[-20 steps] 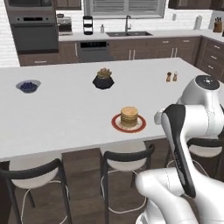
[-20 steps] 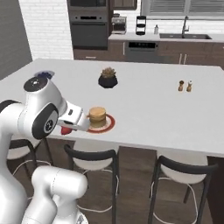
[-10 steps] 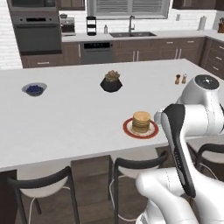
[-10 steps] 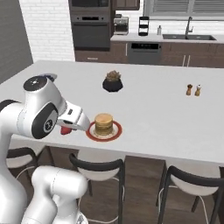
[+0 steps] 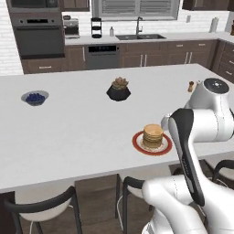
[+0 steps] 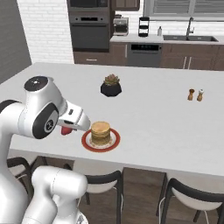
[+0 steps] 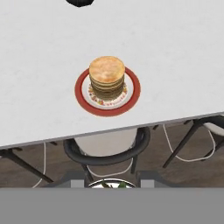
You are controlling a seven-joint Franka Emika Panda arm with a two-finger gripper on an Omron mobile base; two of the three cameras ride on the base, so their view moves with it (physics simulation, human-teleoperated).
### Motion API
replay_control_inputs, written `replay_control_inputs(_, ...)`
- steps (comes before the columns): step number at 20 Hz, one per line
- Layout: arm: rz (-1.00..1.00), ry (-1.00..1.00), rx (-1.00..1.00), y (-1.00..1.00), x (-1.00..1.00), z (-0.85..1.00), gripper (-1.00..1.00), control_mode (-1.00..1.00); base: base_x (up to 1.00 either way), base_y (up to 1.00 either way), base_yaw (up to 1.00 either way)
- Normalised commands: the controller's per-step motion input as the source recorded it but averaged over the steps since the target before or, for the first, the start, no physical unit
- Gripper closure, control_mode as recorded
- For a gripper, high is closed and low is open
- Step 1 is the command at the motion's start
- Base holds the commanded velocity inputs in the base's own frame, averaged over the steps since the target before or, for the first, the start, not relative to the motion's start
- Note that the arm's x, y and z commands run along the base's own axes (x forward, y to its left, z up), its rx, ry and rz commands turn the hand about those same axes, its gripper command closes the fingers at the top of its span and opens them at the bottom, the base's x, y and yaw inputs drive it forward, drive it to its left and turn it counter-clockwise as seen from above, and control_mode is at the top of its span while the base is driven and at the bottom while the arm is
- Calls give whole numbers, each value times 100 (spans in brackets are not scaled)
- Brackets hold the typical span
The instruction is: Take the strawberry from the fridge and place it on top of the pancake, located on the dining counter.
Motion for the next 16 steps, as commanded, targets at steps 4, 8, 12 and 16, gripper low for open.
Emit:
replay_control_inputs(4,0,0,0,0,0,0,100,100,62,9,0)
replay_control_inputs(8,0,0,0,0,29,0,100,-100,27,0,0)
replay_control_inputs(12,0,0,0,1,95,0,100,-100,0,0,0)
replay_control_inputs(16,0,0,0,0,100,-2,100,-100,0,0,0)
